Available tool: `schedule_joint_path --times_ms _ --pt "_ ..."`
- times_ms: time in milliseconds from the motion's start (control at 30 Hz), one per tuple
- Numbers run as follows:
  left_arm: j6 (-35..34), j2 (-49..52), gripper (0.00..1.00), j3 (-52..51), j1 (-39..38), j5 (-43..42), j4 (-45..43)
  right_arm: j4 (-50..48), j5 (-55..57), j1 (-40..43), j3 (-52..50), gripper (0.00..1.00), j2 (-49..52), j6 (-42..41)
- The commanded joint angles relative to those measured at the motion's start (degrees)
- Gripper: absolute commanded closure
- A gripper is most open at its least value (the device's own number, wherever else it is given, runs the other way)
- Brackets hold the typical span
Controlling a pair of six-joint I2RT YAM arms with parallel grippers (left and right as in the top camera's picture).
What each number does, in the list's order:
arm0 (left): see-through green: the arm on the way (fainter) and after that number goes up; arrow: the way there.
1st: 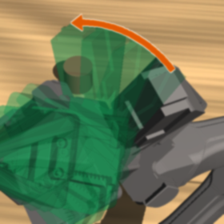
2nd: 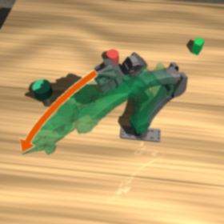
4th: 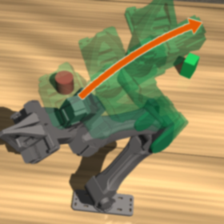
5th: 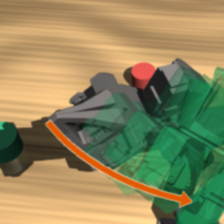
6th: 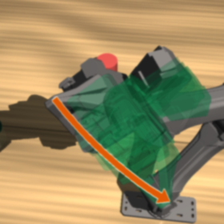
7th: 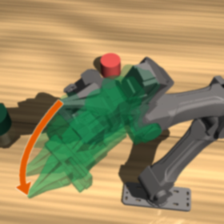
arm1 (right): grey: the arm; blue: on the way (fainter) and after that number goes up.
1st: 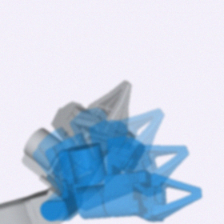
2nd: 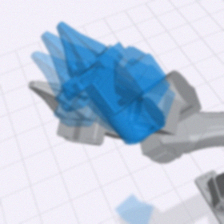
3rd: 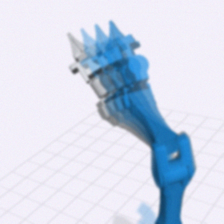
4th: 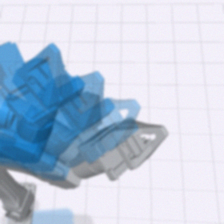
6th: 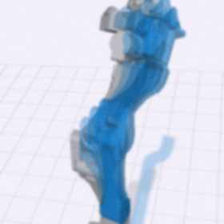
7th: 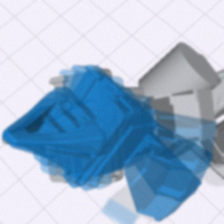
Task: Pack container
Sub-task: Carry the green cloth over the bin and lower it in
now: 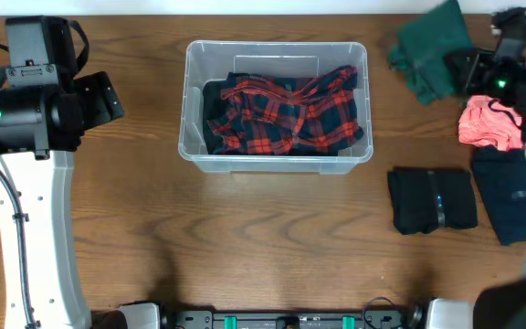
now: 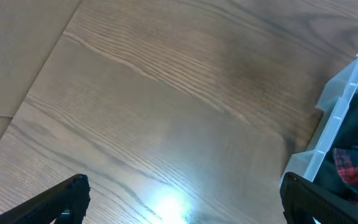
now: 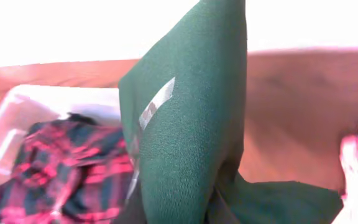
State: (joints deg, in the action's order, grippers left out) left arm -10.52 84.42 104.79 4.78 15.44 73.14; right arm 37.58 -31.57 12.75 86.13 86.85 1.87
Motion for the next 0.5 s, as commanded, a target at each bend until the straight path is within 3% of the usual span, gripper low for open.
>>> schedule_joint_path --times_ms 0,200,467 --pt "-0.1 -0.1 0.02 0.3 0.2 0.7 0.1 -1.2 -3.1 -4.9 1.3 0.99 -4.0 7.3" --pt "-0.1 -0.1 0.02 0.3 0.2 0.7 0.1 -6.5 -6.4 -15.7 1.3 0.99 -4.1 16.1" --pt "-0.1 -0.1 0.02 0.3 0.2 0.7 0.1 -19.1 -6.2 -28.9 1.3 0.99 3.3 24.6"
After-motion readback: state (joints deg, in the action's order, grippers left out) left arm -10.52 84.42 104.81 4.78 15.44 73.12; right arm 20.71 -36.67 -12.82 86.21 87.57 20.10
